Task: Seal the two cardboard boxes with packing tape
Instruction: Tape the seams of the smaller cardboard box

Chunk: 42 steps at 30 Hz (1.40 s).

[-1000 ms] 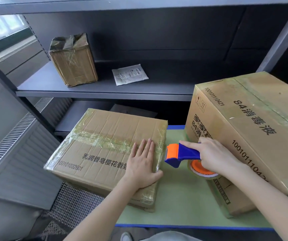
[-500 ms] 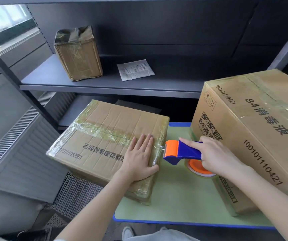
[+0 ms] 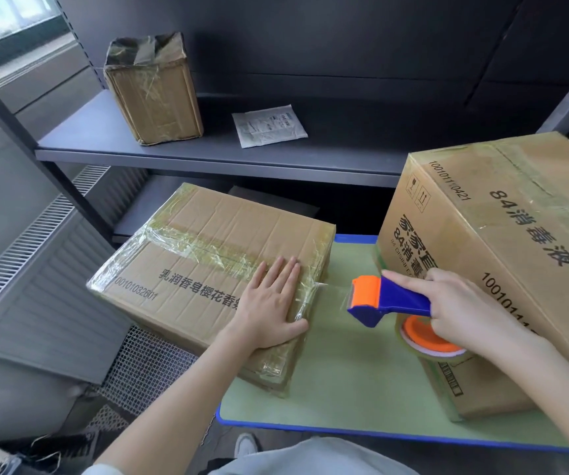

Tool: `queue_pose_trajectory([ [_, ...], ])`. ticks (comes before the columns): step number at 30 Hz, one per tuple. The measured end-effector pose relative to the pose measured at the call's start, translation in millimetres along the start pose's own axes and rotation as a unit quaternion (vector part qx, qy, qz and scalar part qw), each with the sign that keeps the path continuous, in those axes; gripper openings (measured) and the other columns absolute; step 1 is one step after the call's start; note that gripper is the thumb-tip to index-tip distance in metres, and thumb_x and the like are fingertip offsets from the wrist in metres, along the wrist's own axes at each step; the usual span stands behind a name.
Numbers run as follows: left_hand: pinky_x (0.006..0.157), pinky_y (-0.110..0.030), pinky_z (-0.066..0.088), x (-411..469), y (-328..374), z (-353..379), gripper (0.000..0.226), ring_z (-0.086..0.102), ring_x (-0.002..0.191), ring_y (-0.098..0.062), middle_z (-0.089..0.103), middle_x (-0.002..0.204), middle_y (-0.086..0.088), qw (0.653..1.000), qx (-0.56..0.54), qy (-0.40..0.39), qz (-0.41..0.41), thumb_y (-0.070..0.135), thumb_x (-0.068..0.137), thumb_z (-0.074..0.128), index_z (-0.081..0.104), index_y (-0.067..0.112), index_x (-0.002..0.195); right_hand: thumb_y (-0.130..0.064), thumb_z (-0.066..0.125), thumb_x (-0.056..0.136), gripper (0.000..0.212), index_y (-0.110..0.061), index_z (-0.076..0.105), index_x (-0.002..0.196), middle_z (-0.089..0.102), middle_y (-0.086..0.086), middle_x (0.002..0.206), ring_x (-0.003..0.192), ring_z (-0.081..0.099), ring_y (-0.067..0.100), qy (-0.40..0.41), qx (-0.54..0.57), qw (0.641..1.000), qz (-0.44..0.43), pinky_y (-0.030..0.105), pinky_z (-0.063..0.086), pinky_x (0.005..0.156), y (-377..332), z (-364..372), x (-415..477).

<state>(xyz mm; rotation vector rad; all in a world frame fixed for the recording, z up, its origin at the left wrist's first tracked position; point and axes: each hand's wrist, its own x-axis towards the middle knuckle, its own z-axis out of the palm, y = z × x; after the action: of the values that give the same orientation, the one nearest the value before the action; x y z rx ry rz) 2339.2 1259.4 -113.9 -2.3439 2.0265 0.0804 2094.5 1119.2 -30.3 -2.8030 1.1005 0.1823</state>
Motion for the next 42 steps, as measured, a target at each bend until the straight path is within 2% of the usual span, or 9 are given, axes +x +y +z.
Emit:
queue_pose_trajectory([
  [5,0.116,-0.043,-0.009,-1.5,2.7,-0.7,0.089,-0.017,0.144,-0.023,-0.014,0.157,-0.003,1.000,-0.001,0.006,0.010,0.064,0.083,0.025,-0.012,0.018,0.149,-0.023,0.041,0.087,0.071,-0.055,0.006,0.140,0.028,-0.006,0.081,0.082,0.030,0.014,-0.005,-0.092,0.996,-0.007,0.024,0.022,0.070,-15.0,4.6,0.3],
  [11,0.118,-0.037,-0.006,-3.9,4.1,-7.2,0.077,-0.013,0.144,-0.017,-0.006,0.156,-0.001,0.991,-0.025,0.039,0.127,0.047,0.092,0.036,-0.002,0.012,0.150,-0.022,0.038,0.090,0.067,-0.052,0.008,0.142,0.031,-0.002,0.086,0.086,0.036,0.017,-0.025,-0.088,0.996,-0.006,0.025,0.023,0.071,-21.6,11.4,7.3],
  [24,0.117,-0.028,-0.008,-3.3,5.3,-8.0,0.070,-0.011,0.144,-0.010,-0.004,0.157,0.002,0.992,-0.037,0.035,0.117,0.039,0.094,0.034,0.001,0.015,0.151,-0.012,0.039,0.088,0.069,-0.048,0.018,0.143,0.039,0.001,0.089,0.099,0.051,0.026,-0.049,-0.064,0.997,-0.013,0.030,0.030,0.073,-43.2,35.9,31.3],
  [27,0.116,-0.026,-0.011,-3.5,5.3,-8.4,0.070,-0.013,0.143,-0.009,-0.006,0.156,0.003,0.992,-0.036,0.031,0.113,0.039,0.094,0.034,0.000,0.016,0.151,-0.011,0.039,0.088,0.066,-0.045,0.023,0.143,0.049,0.004,0.099,0.102,0.052,0.028,-0.055,-0.068,0.996,-0.016,0.032,0.032,0.074,-52.0,38.5,37.8],
  [32,0.116,-0.026,-0.013,-3.1,4.7,-7.8,0.071,-0.016,0.143,-0.008,-0.009,0.156,0.004,0.992,-0.035,0.033,0.115,0.039,0.094,0.032,-0.004,0.016,0.150,-0.012,0.045,0.089,0.044,-0.030,0.051,0.128,0.056,0.005,0.118,0.112,0.052,0.027,-0.140,-0.199,0.969,-0.024,0.031,0.036,0.085,-55.2,46.4,49.3],
  [34,0.116,-0.026,-0.013,-3.3,4.6,-7.4,0.071,-0.018,0.142,-0.007,-0.010,0.155,0.005,0.992,-0.038,0.029,0.116,0.041,0.094,0.031,-0.005,0.017,0.150,-0.013,0.047,0.088,0.045,-0.030,0.049,0.130,0.055,0.004,0.121,0.114,0.052,0.026,-0.196,-0.190,0.962,0.001,0.030,0.038,0.086,-50.3,54.1,45.2],
  [36,0.117,-0.028,-0.011,-2.1,8.3,-6.4,0.069,-0.019,0.142,-0.007,-0.012,0.156,0.005,0.994,-0.044,0.027,0.101,0.046,0.096,0.026,-0.007,0.017,0.150,-0.013,0.048,0.084,0.049,-0.031,0.046,0.130,0.057,0.004,0.115,0.107,0.056,0.026,-0.192,-0.107,0.974,0.049,0.029,0.040,0.076,-41.6,57.0,41.4],
  [39,0.117,-0.027,-0.011,10.1,21.9,-8.9,0.070,-0.019,0.141,-0.008,-0.014,0.156,0.002,0.996,-0.078,0.014,0.034,0.051,0.097,0.019,-0.010,0.014,0.149,-0.014,0.045,0.081,0.053,-0.031,0.041,0.132,0.056,0.006,0.098,0.091,0.059,0.028,-0.113,-0.030,0.988,0.098,0.028,0.039,0.063,-32.2,52.2,42.0],
  [42,0.116,-0.033,-0.012,30.6,37.7,-12.6,0.076,-0.018,0.143,-0.019,-0.018,0.155,-0.008,0.995,-0.069,-0.020,-0.071,0.040,0.097,0.031,-0.015,0.004,0.146,-0.020,0.044,0.085,0.062,-0.032,0.025,0.143,0.048,0.007,0.093,0.089,0.056,0.030,-0.066,-0.002,0.988,0.138,0.029,0.037,0.062,-29.3,47.2,44.7],
])
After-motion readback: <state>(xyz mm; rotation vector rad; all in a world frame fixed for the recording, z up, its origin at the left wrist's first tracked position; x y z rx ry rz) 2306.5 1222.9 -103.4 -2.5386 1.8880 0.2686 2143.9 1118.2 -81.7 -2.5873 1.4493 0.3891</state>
